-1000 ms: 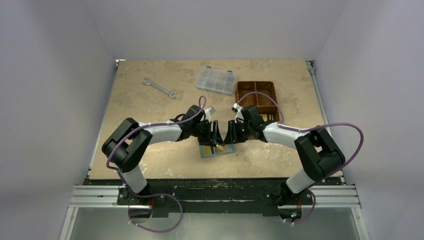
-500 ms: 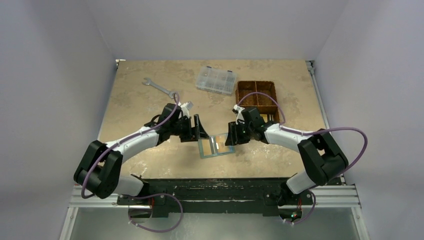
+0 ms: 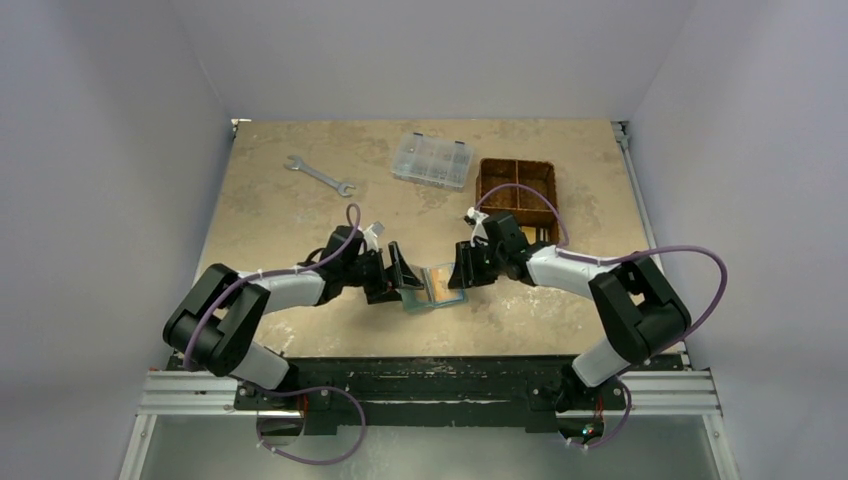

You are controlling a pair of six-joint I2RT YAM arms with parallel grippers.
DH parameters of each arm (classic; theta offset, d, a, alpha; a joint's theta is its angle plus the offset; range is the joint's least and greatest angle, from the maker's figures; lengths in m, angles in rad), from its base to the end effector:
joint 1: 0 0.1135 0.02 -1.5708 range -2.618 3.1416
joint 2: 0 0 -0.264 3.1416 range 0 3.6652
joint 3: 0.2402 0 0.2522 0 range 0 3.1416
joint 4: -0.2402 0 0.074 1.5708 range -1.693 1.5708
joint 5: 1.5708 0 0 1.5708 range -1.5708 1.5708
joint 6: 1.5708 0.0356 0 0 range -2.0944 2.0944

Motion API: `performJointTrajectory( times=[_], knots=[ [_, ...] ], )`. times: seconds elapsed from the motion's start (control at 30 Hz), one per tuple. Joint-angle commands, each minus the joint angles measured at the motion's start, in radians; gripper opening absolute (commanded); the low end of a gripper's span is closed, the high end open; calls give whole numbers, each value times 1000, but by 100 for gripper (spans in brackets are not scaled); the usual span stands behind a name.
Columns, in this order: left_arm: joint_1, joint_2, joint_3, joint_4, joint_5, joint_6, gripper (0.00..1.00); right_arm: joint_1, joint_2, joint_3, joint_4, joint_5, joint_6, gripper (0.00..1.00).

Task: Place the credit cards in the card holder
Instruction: Close the card holder at the center of the board.

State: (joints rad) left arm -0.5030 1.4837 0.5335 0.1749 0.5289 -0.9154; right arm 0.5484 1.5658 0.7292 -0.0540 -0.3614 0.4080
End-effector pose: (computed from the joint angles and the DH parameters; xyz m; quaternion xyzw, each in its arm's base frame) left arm 0.2219 -0.1426 0.1388 -0.0831 0.8918 -0.4264 0.1268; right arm 0.2450 0.1644 0.1524 -0.1248 0.9209 0.3014 0.2134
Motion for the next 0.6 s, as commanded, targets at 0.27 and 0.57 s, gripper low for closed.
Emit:
performJointTrajectory(
  times=[0.27, 0.57],
  knots=[
    [-26, -89, 1, 252, 46, -143, 84, 39, 89, -10, 128, -89, 65, 46],
    [-68, -6, 63, 315, 68, -159, 85, 57, 47, 26, 48, -19, 85, 47]
  ],
)
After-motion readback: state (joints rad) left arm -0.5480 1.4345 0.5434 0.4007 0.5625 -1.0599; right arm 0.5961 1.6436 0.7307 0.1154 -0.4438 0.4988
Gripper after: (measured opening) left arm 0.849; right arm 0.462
